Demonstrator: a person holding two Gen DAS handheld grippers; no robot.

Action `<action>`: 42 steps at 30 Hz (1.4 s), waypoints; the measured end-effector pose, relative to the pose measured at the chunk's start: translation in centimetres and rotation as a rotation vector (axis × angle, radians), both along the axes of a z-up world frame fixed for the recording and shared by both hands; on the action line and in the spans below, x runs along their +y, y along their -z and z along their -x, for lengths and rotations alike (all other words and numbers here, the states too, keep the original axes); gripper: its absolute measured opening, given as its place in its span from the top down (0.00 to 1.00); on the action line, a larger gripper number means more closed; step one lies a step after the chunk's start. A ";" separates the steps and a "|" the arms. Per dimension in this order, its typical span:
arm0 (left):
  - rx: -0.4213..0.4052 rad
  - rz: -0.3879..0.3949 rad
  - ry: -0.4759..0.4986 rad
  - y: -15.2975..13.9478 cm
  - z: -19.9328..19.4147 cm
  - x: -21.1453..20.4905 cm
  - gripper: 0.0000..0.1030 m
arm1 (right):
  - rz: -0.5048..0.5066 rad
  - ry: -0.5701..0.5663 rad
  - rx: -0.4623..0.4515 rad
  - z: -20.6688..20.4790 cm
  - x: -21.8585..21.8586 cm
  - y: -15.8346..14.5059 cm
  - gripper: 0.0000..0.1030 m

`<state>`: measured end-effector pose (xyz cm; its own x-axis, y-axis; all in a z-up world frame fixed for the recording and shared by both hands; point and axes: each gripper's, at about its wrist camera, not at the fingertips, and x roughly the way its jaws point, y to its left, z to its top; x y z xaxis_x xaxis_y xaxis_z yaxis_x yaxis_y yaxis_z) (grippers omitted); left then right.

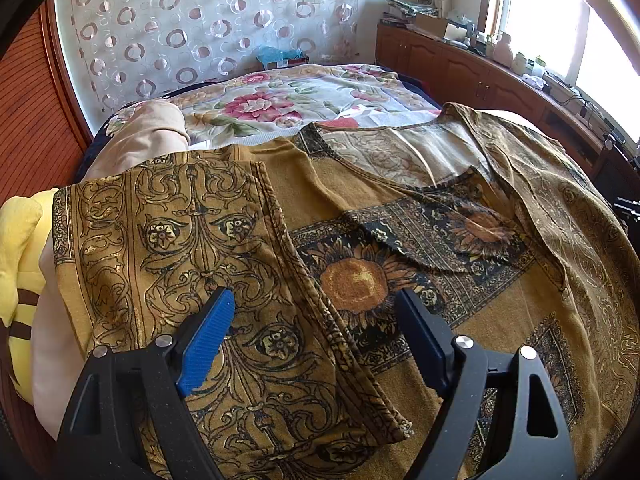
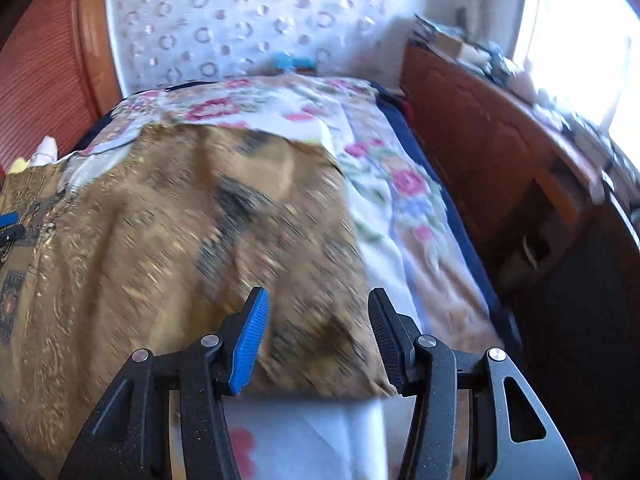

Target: Fold small clothes

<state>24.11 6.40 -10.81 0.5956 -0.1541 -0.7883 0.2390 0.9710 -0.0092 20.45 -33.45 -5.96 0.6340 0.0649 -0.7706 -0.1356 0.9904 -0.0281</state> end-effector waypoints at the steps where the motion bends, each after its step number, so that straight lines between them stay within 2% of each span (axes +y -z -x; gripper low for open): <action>1: -0.001 -0.001 0.000 0.0 0.0 0.0 0.19 | -0.003 0.013 0.010 0.2 -0.5 0.3 0.48; 6: -0.001 -0.001 0.000 0.0 0.0 0.0 0.19 | -0.037 0.045 0.037 0.7 -2.1 0.5 0.48; 10: -0.001 -0.003 -0.001 0.0 0.0 0.0 0.19 | -0.113 0.054 0.056 0.4 -3.3 0.5 0.48; 13: -0.011 0.005 -0.016 -0.2 0.1 0.0 0.19 | -0.139 0.044 0.059 -0.3 -4.1 0.2 0.53; 16: -0.050 0.022 -0.029 -1.0 0.4 -0.1 0.19 | -0.155 0.023 0.061 -0.3 -3.9 0.2 0.64; 19: -0.094 0.035 -0.041 -2.2 0.5 -0.8 0.19 | -0.101 0.014 0.034 -0.2 -3.6 -0.1 0.87; 21: -0.117 0.048 -0.026 -3.1 0.6 -1.6 0.19 | -0.092 -0.002 0.013 -0.3 -3.4 -0.4 0.93; 26: -0.137 0.092 0.027 -4.6 0.9 -3.7 0.19 | -0.059 -0.034 -0.078 -0.1 -1.9 -2.6 0.94; 32: -0.152 0.121 0.099 -5.4 1.8 -5.9 0.19 | -0.079 -0.159 -0.143 0.0 2.7 -4.6 0.94; 37: -0.162 0.140 0.118 -5.8 2.3 -7.0 0.19 | -0.081 -0.298 -0.123 0.7 7.6 -3.6 0.94; 42: -0.170 0.132 0.118 -5.6 2.5 -7.3 0.19 | -0.053 -0.357 -0.072 0.9 9.6 -1.6 0.94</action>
